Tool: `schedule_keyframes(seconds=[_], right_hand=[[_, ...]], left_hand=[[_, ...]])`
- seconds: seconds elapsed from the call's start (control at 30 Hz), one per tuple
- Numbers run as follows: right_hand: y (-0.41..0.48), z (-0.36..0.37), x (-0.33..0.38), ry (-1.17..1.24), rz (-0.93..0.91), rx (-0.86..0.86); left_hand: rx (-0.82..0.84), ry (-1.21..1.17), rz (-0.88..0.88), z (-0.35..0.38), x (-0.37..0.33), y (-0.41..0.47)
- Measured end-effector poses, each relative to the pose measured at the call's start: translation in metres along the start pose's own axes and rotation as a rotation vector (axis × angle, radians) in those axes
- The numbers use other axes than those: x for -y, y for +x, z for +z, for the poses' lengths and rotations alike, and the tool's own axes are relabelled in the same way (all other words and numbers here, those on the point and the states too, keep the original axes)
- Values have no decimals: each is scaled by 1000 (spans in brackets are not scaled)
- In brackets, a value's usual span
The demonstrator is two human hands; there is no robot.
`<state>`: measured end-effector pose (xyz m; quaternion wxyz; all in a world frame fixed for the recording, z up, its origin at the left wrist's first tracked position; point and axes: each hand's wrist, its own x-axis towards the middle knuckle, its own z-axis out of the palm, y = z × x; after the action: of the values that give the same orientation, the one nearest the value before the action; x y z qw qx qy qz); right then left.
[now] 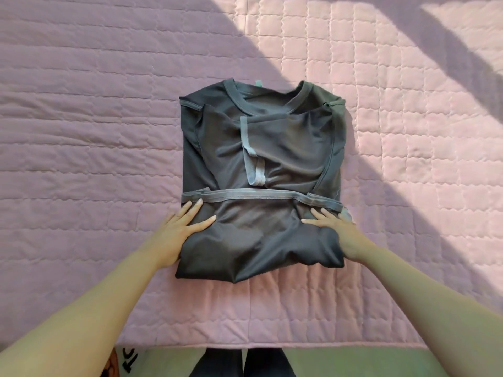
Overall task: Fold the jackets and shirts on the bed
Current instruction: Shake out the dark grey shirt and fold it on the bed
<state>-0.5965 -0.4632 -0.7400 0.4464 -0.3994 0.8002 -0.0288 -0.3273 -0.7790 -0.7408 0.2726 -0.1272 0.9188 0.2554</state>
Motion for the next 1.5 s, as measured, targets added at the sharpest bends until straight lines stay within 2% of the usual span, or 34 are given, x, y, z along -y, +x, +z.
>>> schedule_keyframes(seconds=[0.13, 0.23, 0.3, 0.37, 0.4, 0.47, 0.5, 0.57, 0.63, 0.73, 0.9, 1.0, 1.07, 1.2, 1.27, 1.33, 1.43, 1.5], right_hand=[[-50, 8, 30, 164, 90, 198], [-79, 16, 44, 264, 167, 156], [-83, 21, 40, 330, 172, 182], [-83, 9, 30, 445, 266, 184], [-80, -1, 28, 478, 312, 126], [-66, -30, 36, 773, 486, -121], [-62, -42, 39, 940, 463, -218], [-43, -62, 35, 1215, 432, -306], [-12, -62, 27, 1302, 473, -411], [30, -44, 20, 1191, 623, -535], [54, -33, 21, 1106, 600, -745], [58, -39, 20, 1016, 545, -765], [56, -43, 21, 914, 539, -839], [51, -52, 31, 714, 424, -1049], [56, -61, 30, 709, 377, -1030], [66, -66, 20, 672, 413, -896], [79, -61, 1, 605, 648, -826], [78, -55, -3, 713, 826, -785]], left_hand=[[63, -85, 9, 27, -11, -46], [124, -196, 19, 43, -13, -73], [198, -411, -29, 33, -12, -73], [220, -729, -144, 4, -11, -64], [206, -811, -183, -17, -16, -60], [123, -831, -254, -57, -19, -43], [86, -846, -294, -72, -21, -30], [-4, -1014, -392, -89, -19, 4], [-153, -1133, -493, -90, -21, 39], [-322, -985, -605, -65, -13, 78], [-471, -861, -724, -47, -19, 97], [-535, -863, -656, -53, -20, 106], [-591, -838, -587, -57, -22, 110], [-855, -726, -496, -58, -35, 101], [-922, -746, -550, -56, -32, 100], [-868, -736, -654, -49, -19, 107], [-754, -632, -931, -43, -6, 119], [-718, -691, -1013, -42, -5, 121]])
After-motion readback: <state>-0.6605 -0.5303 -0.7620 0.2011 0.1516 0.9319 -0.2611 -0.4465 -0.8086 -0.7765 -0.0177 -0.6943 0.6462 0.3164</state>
